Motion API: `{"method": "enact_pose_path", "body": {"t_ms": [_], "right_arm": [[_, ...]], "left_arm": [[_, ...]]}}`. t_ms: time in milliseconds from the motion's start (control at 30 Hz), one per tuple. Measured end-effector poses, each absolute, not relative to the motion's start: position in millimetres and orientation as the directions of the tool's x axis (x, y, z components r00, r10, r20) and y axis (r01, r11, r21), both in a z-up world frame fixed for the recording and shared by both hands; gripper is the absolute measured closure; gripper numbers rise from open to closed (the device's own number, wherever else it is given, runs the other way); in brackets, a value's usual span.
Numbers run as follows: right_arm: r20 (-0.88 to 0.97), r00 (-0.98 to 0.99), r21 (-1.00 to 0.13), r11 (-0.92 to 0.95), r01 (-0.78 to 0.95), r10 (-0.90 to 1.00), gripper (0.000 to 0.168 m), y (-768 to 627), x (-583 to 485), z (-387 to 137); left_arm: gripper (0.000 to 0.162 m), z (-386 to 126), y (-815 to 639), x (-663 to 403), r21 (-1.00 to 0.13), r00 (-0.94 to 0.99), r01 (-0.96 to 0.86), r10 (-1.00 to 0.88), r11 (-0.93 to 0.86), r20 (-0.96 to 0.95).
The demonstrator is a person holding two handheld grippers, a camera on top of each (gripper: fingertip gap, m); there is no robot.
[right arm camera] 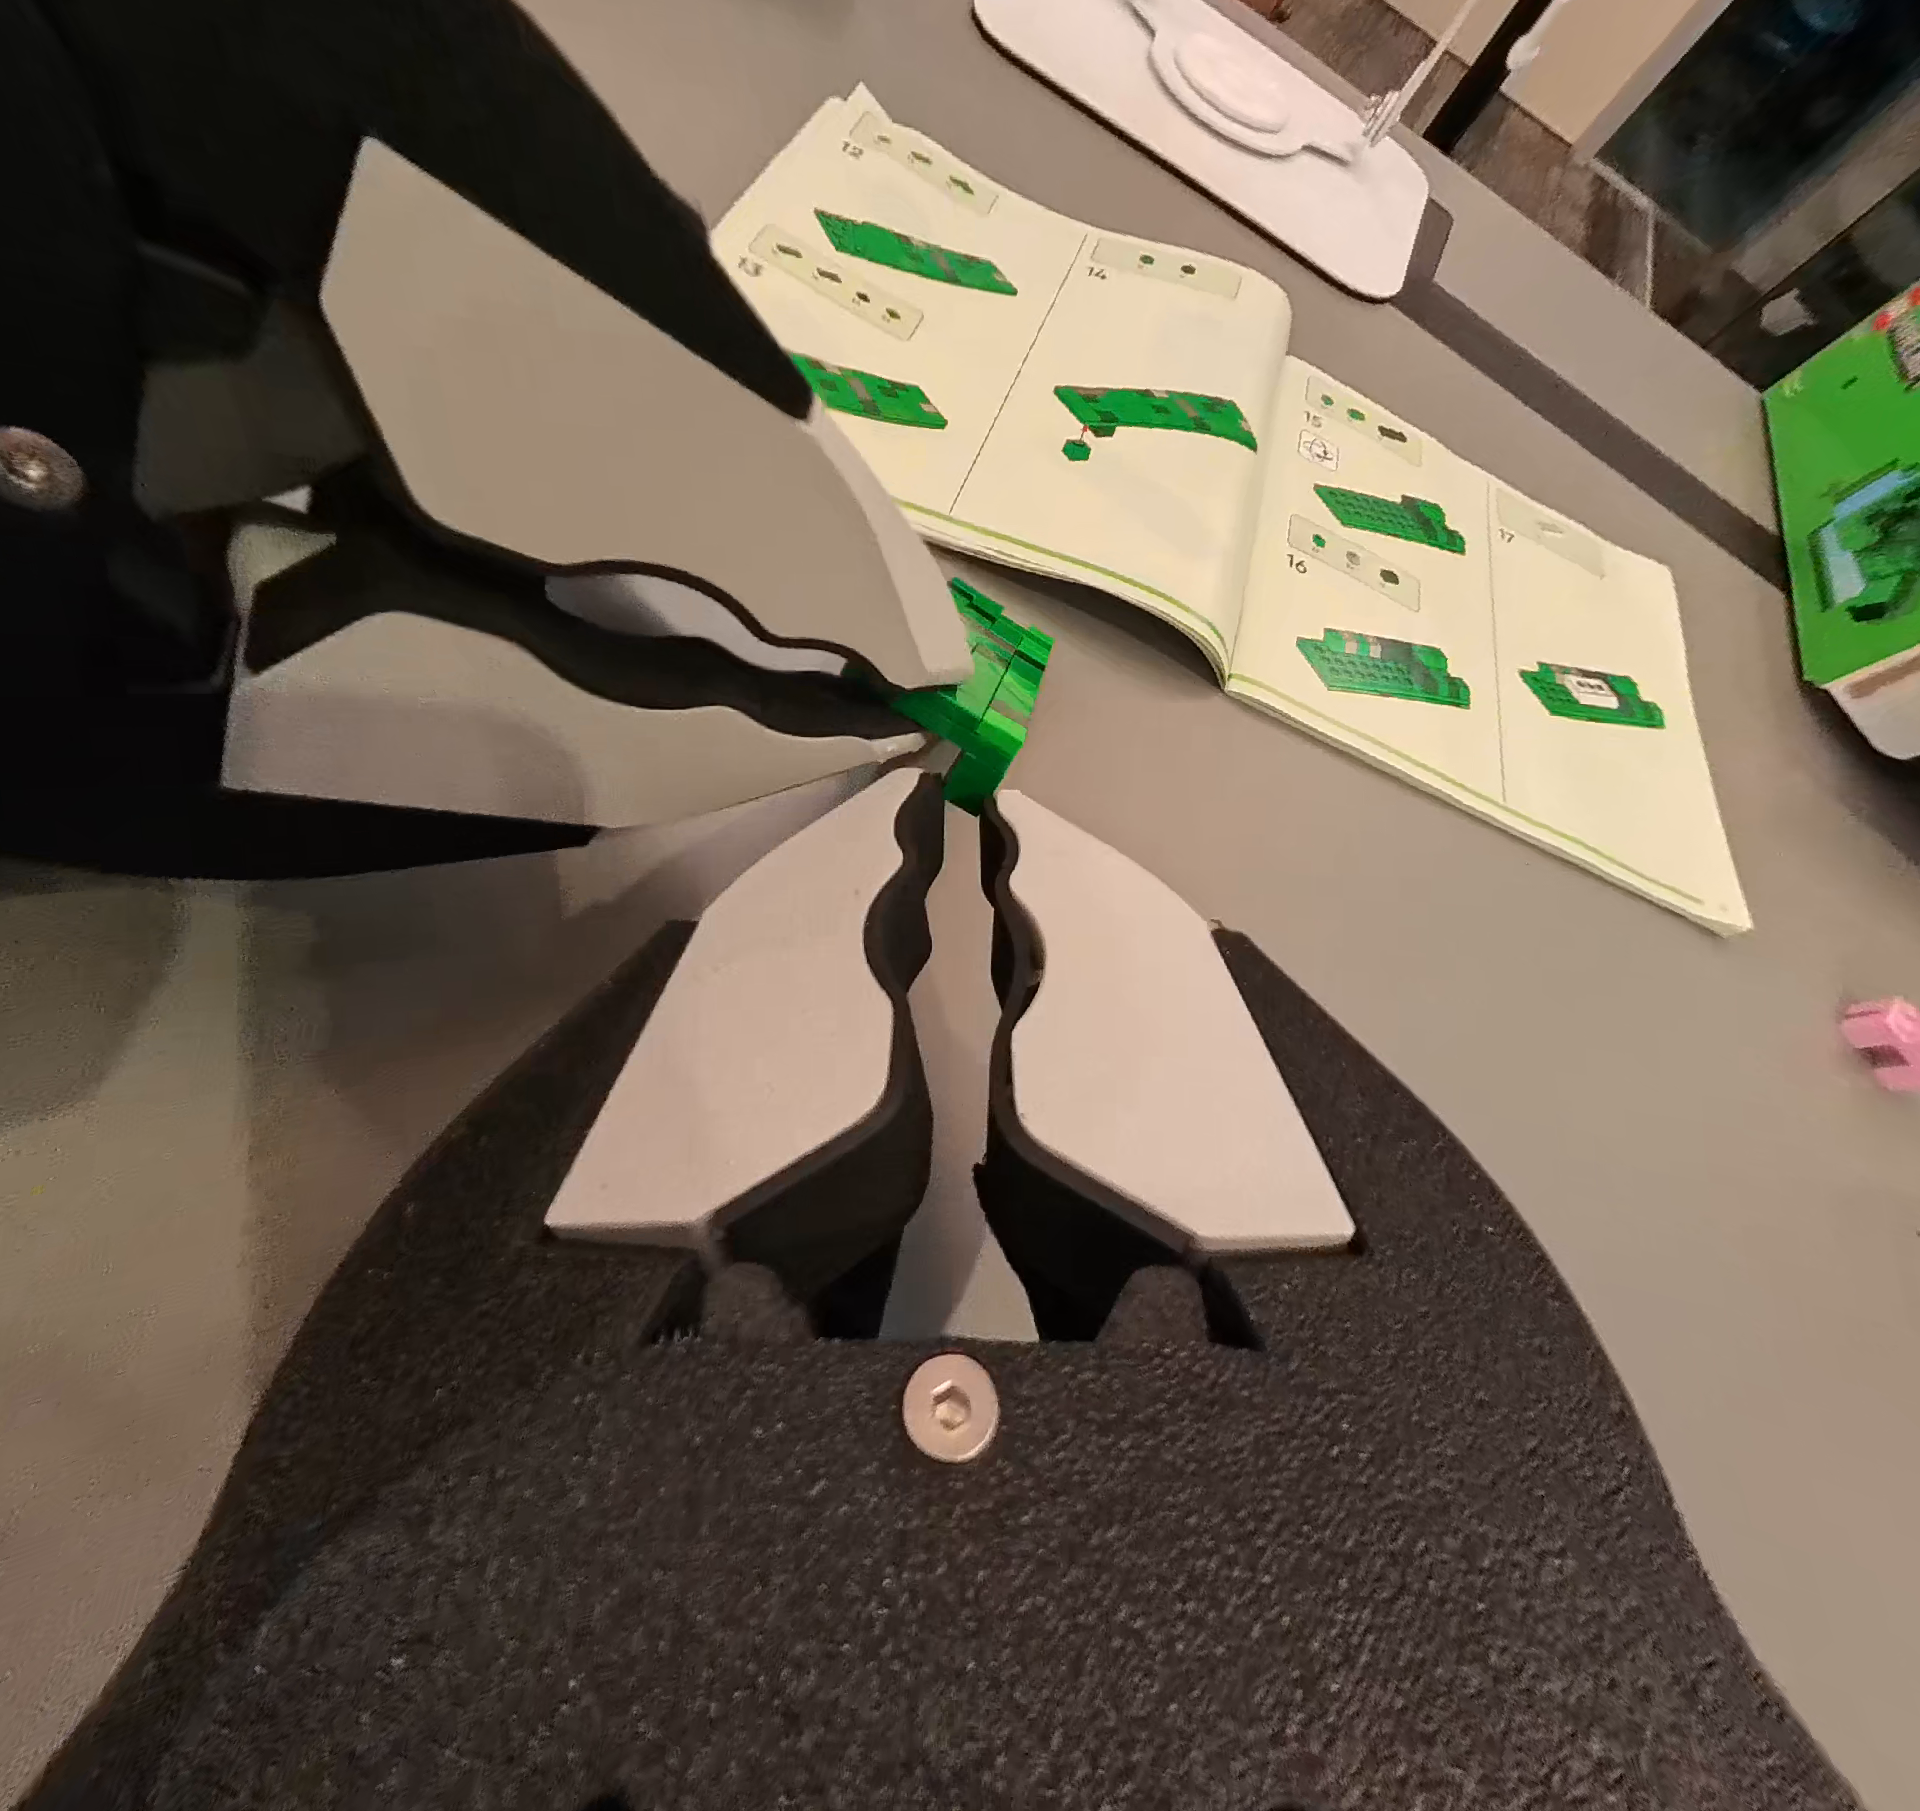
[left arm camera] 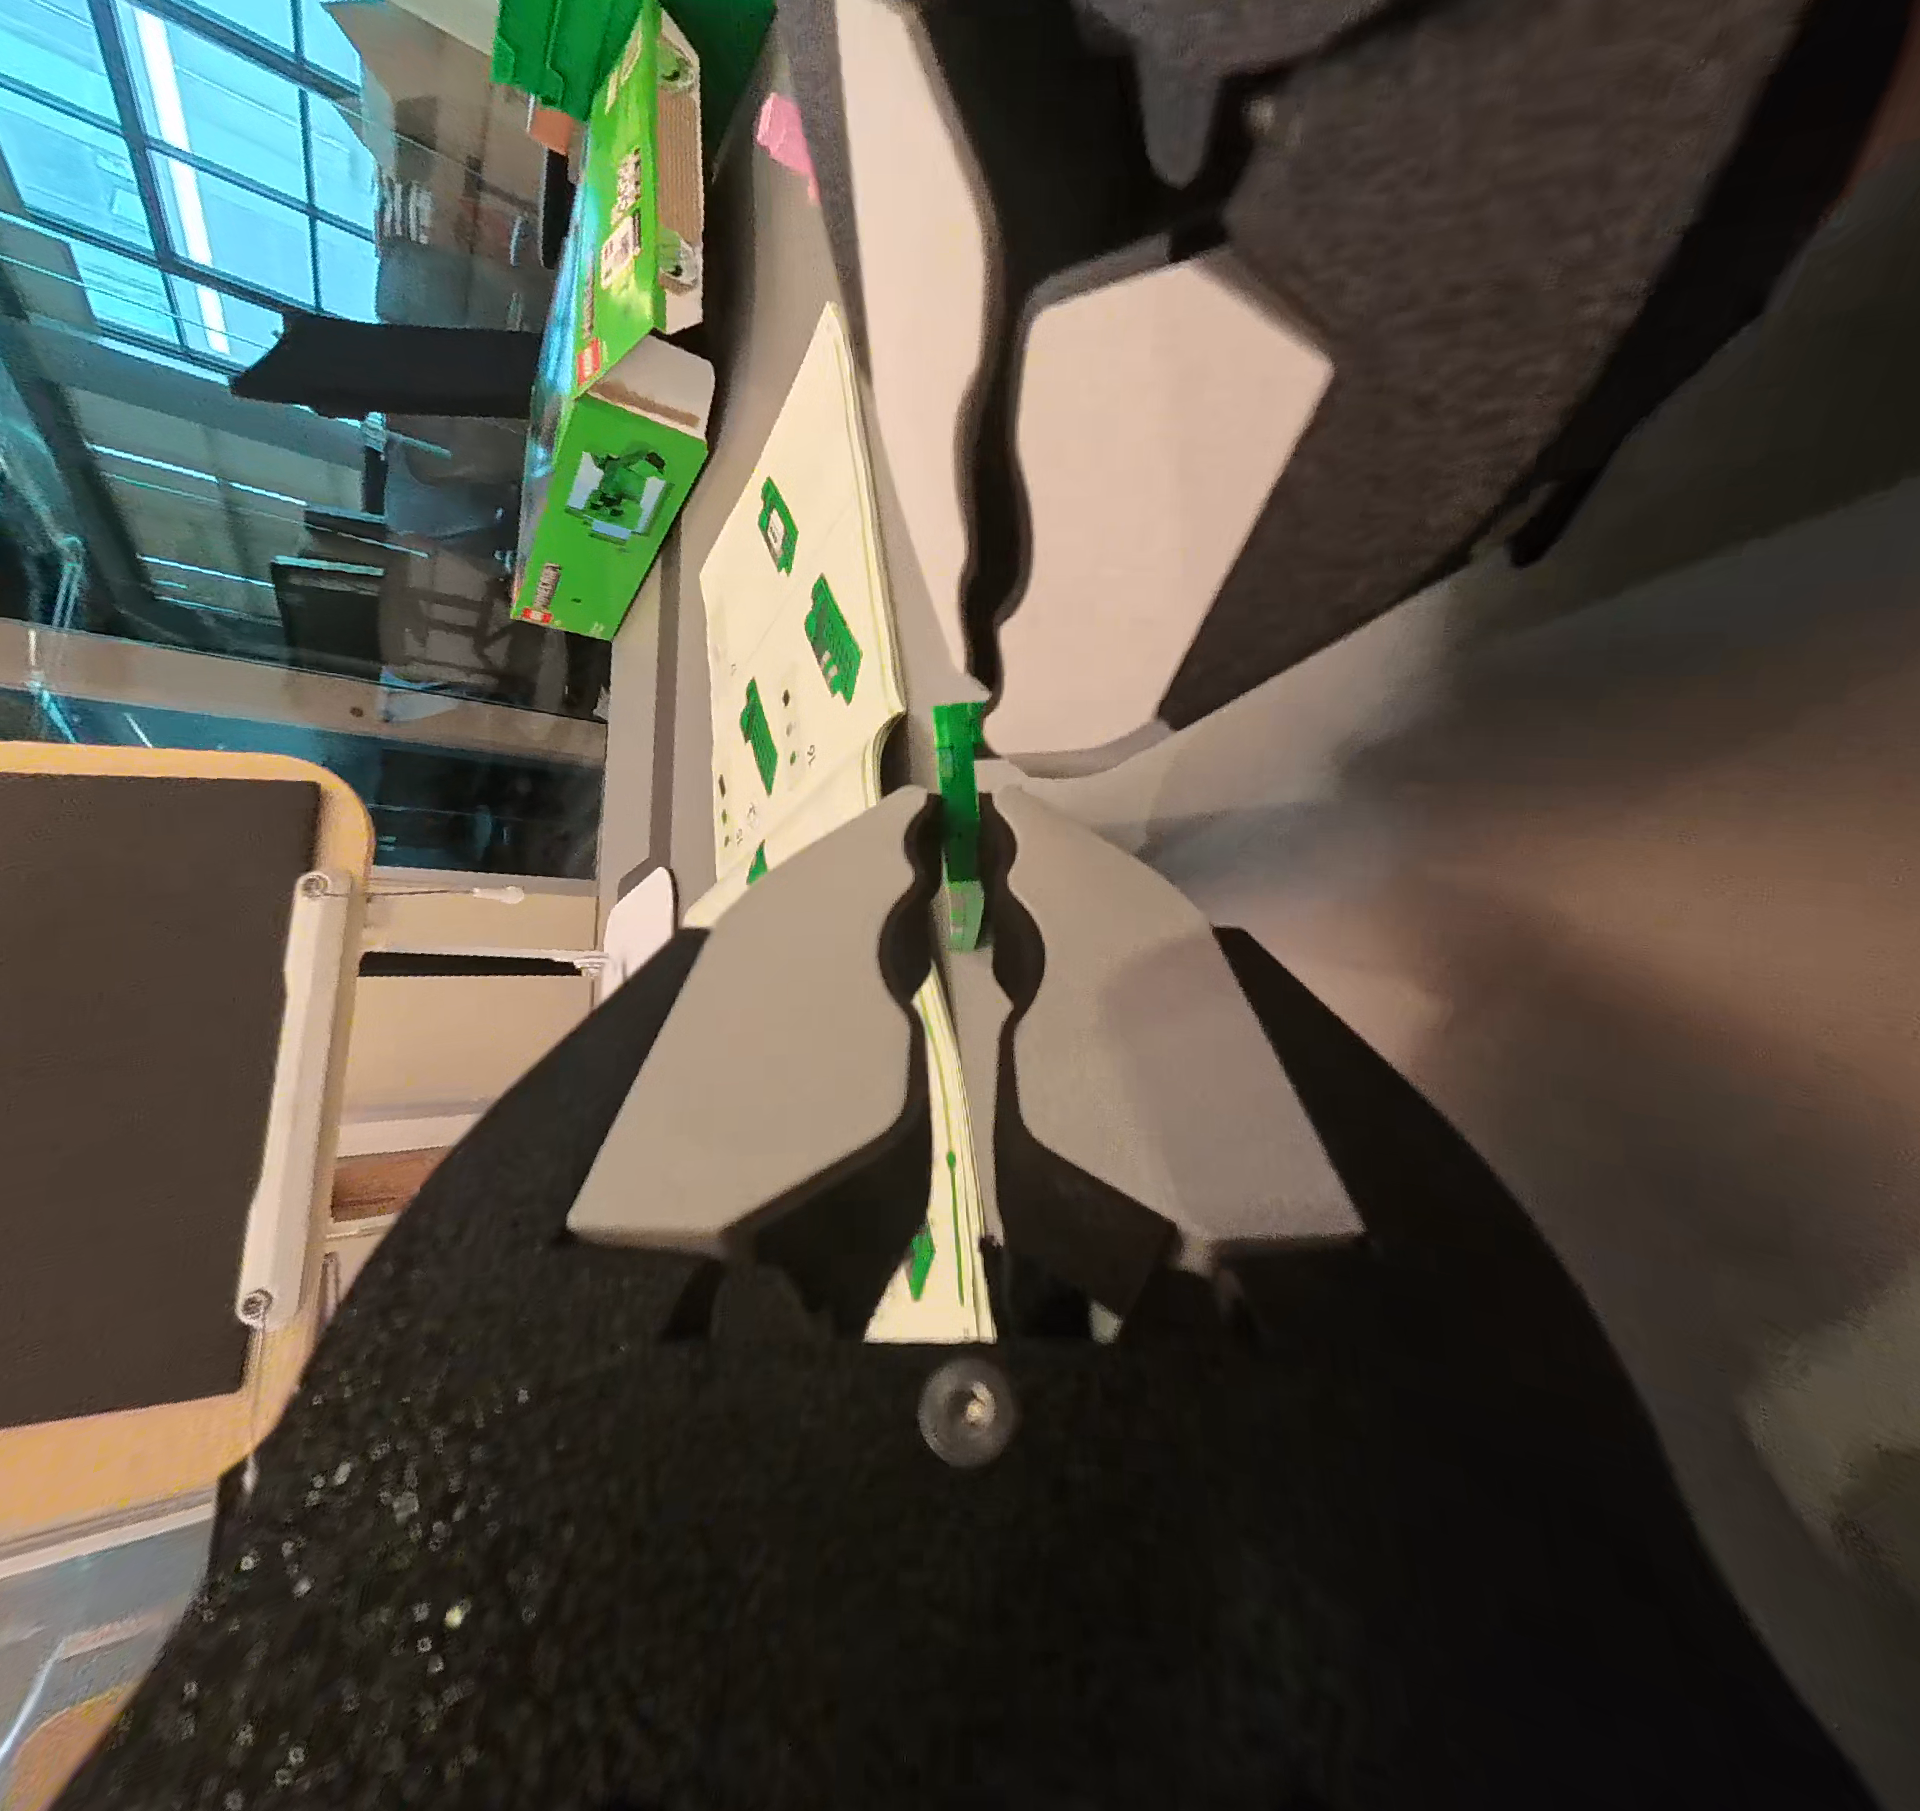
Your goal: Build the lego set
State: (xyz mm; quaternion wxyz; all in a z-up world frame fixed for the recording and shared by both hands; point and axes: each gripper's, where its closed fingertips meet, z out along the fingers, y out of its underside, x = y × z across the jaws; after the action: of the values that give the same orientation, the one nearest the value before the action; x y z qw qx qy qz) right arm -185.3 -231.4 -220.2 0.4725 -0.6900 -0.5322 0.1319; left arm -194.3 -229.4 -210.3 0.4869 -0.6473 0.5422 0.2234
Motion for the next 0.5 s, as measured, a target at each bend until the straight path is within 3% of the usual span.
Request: {"method": "enact_pose_path", "body": {"t_ms": [167, 400, 500], "right_arm": [[0.379, 0.389, -0.765, 0.047, 0.642, 0.84, 0.162, -230, -184, -221], [0.319, 0.416, -0.82, 0.028, 0.571, 0.852, 0.161, -227, -187, -214], [0.305, 0.405, -0.843, 0.047, 0.535, 0.862, 0.144, -231, -187, -207]], "left_arm": [[0.156, -211, -228, -194, -0.377, 0.31, -0.925, -0.483, 0.046, -0.819], [0.157, -204, -223, -197, -0.457, 0.407, -0.889, -0.424, 0.018, -0.809], [0.156, -192, -221, -203, -0.529, 0.487, -0.848, -0.356, 0.025, -0.797]]}}
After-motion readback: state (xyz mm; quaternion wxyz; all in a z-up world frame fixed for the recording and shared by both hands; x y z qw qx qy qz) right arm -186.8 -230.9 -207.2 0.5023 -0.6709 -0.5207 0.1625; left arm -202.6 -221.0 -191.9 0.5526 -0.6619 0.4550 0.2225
